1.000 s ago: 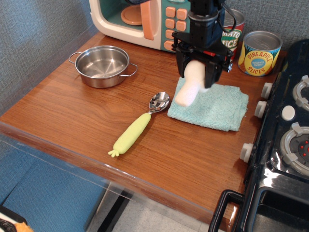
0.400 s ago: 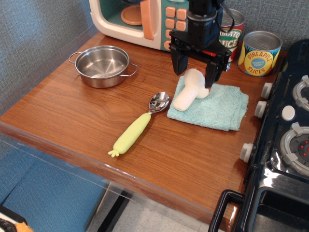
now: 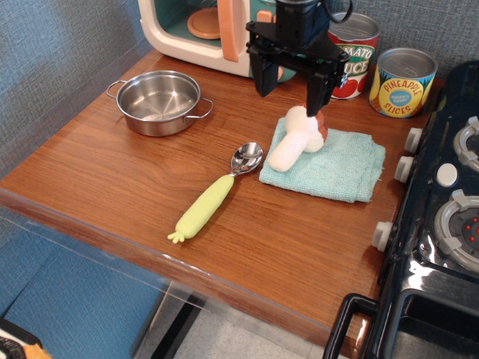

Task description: Hold the mushroom from right edge of the table and place it in the above of blue cloth.

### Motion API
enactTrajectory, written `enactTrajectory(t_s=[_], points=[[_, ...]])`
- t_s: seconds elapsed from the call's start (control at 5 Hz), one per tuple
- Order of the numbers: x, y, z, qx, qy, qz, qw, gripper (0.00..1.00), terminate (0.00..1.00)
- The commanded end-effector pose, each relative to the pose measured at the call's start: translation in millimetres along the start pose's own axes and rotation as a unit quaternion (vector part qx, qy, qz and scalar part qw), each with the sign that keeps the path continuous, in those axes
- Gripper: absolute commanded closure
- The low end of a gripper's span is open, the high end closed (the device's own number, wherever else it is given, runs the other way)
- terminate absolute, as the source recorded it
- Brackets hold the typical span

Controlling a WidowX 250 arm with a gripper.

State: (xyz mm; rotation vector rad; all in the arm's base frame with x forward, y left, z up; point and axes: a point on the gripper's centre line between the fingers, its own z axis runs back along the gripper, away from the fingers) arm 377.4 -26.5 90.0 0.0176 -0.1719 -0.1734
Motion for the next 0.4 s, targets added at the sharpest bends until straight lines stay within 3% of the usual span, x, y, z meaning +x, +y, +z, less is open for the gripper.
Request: enactTrajectory(t_s=[0.0,0.2], points=[[-6.2,10.5,29.0,0.039,-0.036,0.017,0.9985,0.00,0.00],[-6.2,10.5,29.0,0.039,-0.036,0.017,0.9985,0.00,1.00]])
